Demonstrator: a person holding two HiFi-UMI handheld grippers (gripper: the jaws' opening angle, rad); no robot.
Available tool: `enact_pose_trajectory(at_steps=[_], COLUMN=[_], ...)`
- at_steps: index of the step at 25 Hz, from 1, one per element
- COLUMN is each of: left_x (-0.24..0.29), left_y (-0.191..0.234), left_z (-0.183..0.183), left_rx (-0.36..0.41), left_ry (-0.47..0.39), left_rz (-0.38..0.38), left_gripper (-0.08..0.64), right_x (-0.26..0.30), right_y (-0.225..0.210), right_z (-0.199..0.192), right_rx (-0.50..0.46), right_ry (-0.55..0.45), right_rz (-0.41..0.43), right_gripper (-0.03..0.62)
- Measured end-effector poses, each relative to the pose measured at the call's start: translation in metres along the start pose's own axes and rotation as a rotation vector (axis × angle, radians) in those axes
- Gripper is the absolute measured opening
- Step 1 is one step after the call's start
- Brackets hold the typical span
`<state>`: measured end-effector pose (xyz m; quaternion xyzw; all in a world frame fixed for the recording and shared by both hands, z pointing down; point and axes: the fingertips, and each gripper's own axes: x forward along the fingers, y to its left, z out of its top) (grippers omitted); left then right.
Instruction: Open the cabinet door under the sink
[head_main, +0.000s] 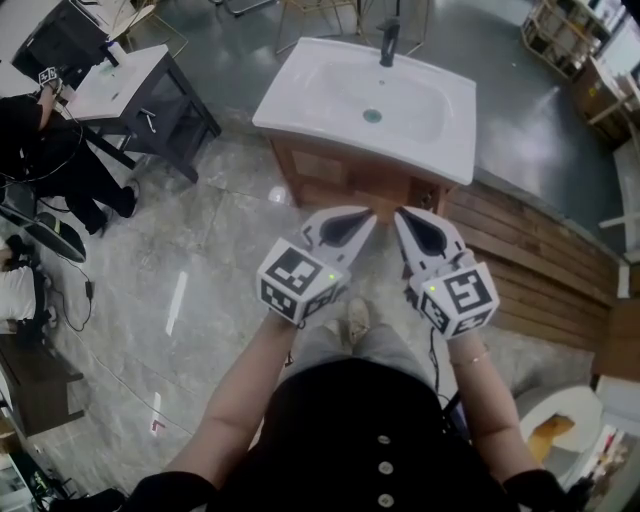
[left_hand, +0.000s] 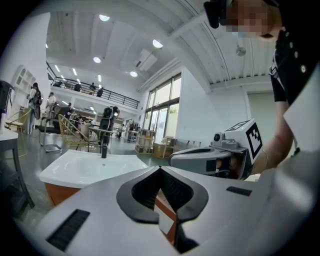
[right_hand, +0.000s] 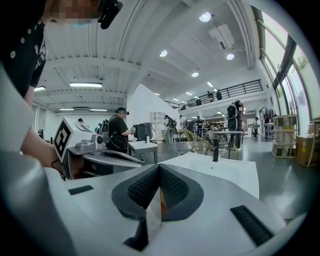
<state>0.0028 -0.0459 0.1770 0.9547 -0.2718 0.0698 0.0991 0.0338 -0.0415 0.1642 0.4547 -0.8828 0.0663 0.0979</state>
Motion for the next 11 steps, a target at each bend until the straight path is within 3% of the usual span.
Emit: enact_pose_trajectory(at_steps=[11], left_x=[0.0081], left_y=[0.0051], left_z=[0.0046], left_rx=[-0.017], left_ry=[0.003], left_rz=[0.010], left_gripper=[0.008], right_x=[0.0099], right_y=[0.0000], right_z=[-0.0028], right_rx=[0.005], right_ry=[0.013], right_rz=[0.014], right_gripper=[0.008])
